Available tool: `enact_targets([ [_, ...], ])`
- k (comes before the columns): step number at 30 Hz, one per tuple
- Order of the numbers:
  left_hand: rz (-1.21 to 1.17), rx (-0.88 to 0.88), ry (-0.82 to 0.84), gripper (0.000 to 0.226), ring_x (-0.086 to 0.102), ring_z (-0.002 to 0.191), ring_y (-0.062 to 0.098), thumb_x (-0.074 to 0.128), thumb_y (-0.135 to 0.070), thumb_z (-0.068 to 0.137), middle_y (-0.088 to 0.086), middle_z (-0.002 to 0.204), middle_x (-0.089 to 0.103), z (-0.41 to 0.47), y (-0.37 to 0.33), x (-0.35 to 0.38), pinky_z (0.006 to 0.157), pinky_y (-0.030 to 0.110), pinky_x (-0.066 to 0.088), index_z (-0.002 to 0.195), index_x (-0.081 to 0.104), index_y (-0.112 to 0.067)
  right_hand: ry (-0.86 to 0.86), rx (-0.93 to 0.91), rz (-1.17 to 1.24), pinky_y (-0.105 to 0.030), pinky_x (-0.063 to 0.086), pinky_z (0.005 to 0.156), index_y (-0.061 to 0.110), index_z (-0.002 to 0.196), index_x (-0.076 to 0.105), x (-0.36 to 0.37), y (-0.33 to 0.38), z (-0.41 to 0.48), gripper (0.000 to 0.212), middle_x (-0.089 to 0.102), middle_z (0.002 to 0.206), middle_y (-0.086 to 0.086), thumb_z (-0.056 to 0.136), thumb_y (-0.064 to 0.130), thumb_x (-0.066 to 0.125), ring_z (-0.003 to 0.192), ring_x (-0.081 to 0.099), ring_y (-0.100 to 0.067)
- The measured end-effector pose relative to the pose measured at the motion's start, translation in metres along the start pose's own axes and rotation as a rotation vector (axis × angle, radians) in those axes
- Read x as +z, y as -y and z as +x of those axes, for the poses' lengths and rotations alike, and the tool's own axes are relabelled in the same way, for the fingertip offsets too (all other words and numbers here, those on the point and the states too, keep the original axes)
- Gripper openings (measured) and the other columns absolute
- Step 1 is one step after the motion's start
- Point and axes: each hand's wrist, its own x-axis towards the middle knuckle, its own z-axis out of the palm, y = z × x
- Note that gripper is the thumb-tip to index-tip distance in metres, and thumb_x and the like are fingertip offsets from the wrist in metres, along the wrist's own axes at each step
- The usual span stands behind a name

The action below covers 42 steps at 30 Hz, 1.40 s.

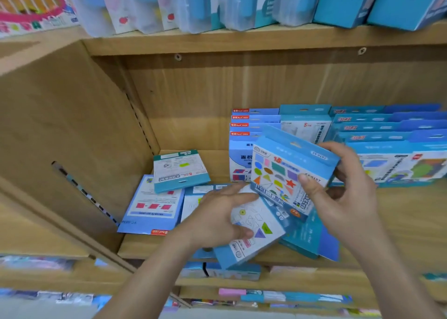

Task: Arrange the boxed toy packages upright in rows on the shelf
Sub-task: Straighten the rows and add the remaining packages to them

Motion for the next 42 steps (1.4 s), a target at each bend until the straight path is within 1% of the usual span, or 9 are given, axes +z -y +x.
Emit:
enact_targets([
  [6, 0.097, -0.024, -0.579, 0.039, 0.036, 0.127, 0.005, 0.071, -0.025, 0.082, -0.016, 0.135, 0.049, -0.016, 0.038, -0.033, 0.108, 0.021, 0.026, 0.119, 0.063, -0.034, -0.108, -0.027, 0.196, -0.032, 0.054, 0.053, 0.053, 0.103, 0.048, 0.005, 0.017, 0.019, 0.04, 0.067, 0.094, 0.015, 0.076, 0.03, 0.066, 0.079, 0.065, -0.01],
  [11, 0.298, -0.266, -0.271, 0.059, 0.017, 0.143, 0.022, 0.06, -0.025, 0.089, -0.005, 0.157, 0.02, -0.003, 0.092, -0.054, 0.115, 0.036, 0.022, 0.141, 0.037, -0.039, 0.008, -0.08, 0.314, -0.026, 0.053, 0.057, 0.05, 0.1, 0.046, 0.035, 0.043, 0.067, 0.036, 0.067, 0.094, 0.004, 0.081, 0.03, 0.07, 0.082, 0.066, -0.012],
  [19, 0.257, -0.152, -0.627, 0.058, 0.052, 0.123, 0.022, 0.05, 0.013, 0.079, 0.0, 0.129, 0.06, -0.021, 0.098, -0.075, 0.104, 0.02, 0.029, 0.126, 0.061, -0.018, 0.334, -0.114, 0.068, -0.049, 0.057, 0.064, 0.045, 0.095, 0.04, 0.106, 0.044, 0.133, 0.036, 0.065, 0.102, 0.005, 0.087, 0.021, 0.065, 0.09, 0.065, -0.02],
  [23, 0.375, -0.102, -0.613, 0.07, 0.061, 0.113, 0.025, 0.062, 0.015, 0.058, -0.002, 0.119, 0.067, -0.045, 0.087, -0.07, 0.09, 0.042, 0.051, 0.118, 0.066, -0.02, 0.436, -0.116, -0.062, -0.045, 0.058, 0.066, 0.032, 0.105, 0.039, 0.129, 0.035, 0.156, 0.029, 0.062, 0.11, 0.0, 0.09, 0.02, 0.061, 0.09, 0.065, -0.019],
  [28, 0.408, -0.056, -0.472, 0.06, 0.067, 0.102, 0.014, 0.043, -0.005, 0.062, -0.014, 0.111, 0.069, -0.082, 0.082, -0.048, 0.066, 0.023, 0.058, 0.11, 0.068, -0.031, 0.516, -0.17, -0.357, -0.035, 0.051, 0.073, 0.016, 0.125, 0.041, 0.151, 0.022, 0.171, 0.04, 0.052, 0.113, -0.008, 0.09, 0.023, 0.061, 0.093, 0.056, -0.02],
  [31, 0.403, -0.153, -0.276, 0.058, 0.061, 0.111, 0.007, 0.053, -0.019, 0.067, -0.02, 0.123, 0.06, -0.093, 0.078, -0.049, 0.083, 0.031, 0.056, 0.121, 0.055, -0.039, 0.558, -0.231, -0.589, -0.039, 0.049, 0.079, 0.019, 0.122, 0.045, 0.157, 0.014, 0.174, 0.04, 0.057, 0.11, -0.007, 0.088, 0.028, 0.064, 0.098, 0.057, -0.025],
  [33, 0.41, -0.242, -0.125, 0.068, 0.029, 0.135, -0.002, 0.056, -0.029, 0.078, -0.032, 0.144, 0.027, -0.095, 0.076, -0.054, 0.113, 0.042, 0.03, 0.138, 0.032, -0.047, 0.554, -0.257, -0.74, -0.041, 0.048, 0.084, 0.023, 0.122, 0.046, 0.158, 0.01, 0.173, 0.041, 0.06, 0.112, -0.004, 0.087, 0.033, 0.064, 0.102, 0.058, -0.026],
  [35, 0.373, -0.26, -0.06, 0.071, 0.007, 0.14, -0.004, 0.052, -0.035, 0.083, -0.032, 0.149, 0.01, -0.094, 0.075, -0.06, 0.118, 0.039, 0.007, 0.144, 0.018, -0.048, 0.529, -0.258, -0.821, -0.041, 0.045, 0.087, 0.023, 0.123, 0.047, 0.16, 0.009, 0.173, 0.043, 0.061, 0.114, -0.002, 0.086, 0.036, 0.064, 0.106, 0.058, -0.025],
  [42, 0.162, -0.194, -0.507, 0.049, 0.038, 0.129, 0.007, 0.051, -0.023, 0.092, -0.014, 0.143, 0.043, -0.035, 0.062, -0.093, 0.105, 0.022, 0.033, 0.139, 0.041, -0.034, 0.458, -0.197, -1.079, -0.042, 0.032, 0.089, 0.02, 0.101, 0.061, 0.155, 0.009, 0.171, 0.024, 0.057, 0.111, -0.003, 0.081, 0.032, 0.068, 0.12, 0.041, -0.027],
])
